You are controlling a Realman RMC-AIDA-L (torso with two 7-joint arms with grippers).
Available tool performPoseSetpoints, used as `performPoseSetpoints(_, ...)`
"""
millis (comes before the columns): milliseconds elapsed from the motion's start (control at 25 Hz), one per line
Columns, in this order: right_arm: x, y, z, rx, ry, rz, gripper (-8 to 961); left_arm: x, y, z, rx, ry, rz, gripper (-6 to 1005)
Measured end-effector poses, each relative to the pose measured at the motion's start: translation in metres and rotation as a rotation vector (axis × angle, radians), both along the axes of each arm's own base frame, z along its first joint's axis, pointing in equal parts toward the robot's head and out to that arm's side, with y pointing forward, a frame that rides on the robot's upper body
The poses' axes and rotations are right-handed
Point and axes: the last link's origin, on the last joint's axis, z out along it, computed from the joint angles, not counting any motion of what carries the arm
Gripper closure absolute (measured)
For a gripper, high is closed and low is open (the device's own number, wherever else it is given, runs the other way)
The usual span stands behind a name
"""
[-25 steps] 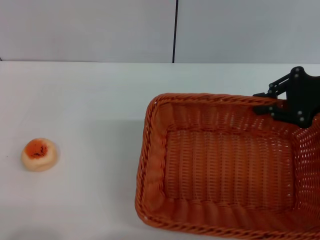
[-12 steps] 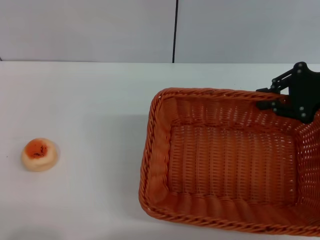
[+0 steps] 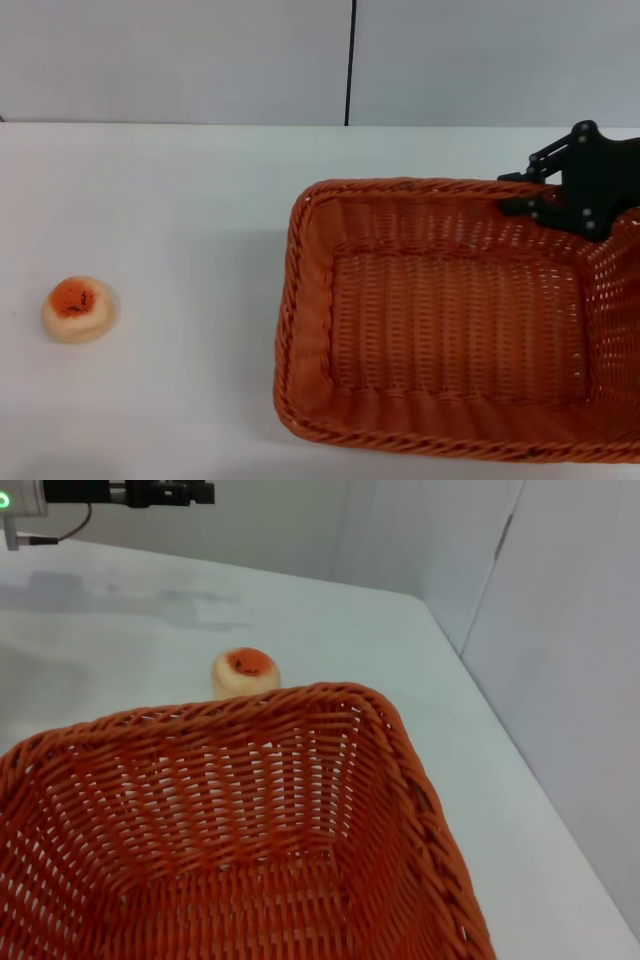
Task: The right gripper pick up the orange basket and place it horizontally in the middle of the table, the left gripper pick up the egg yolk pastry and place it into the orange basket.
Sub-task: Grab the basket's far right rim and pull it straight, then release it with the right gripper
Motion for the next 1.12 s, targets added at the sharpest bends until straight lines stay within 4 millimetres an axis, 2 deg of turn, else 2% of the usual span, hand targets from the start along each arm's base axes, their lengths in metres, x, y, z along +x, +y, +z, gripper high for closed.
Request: performPoseSetpoints(1120, -0.021, 0.013, -0.021, 0.014, 0.019, 0.065, 744, 0.002, 0.004, -0.001, -0.008, 0.000, -0.016, 214)
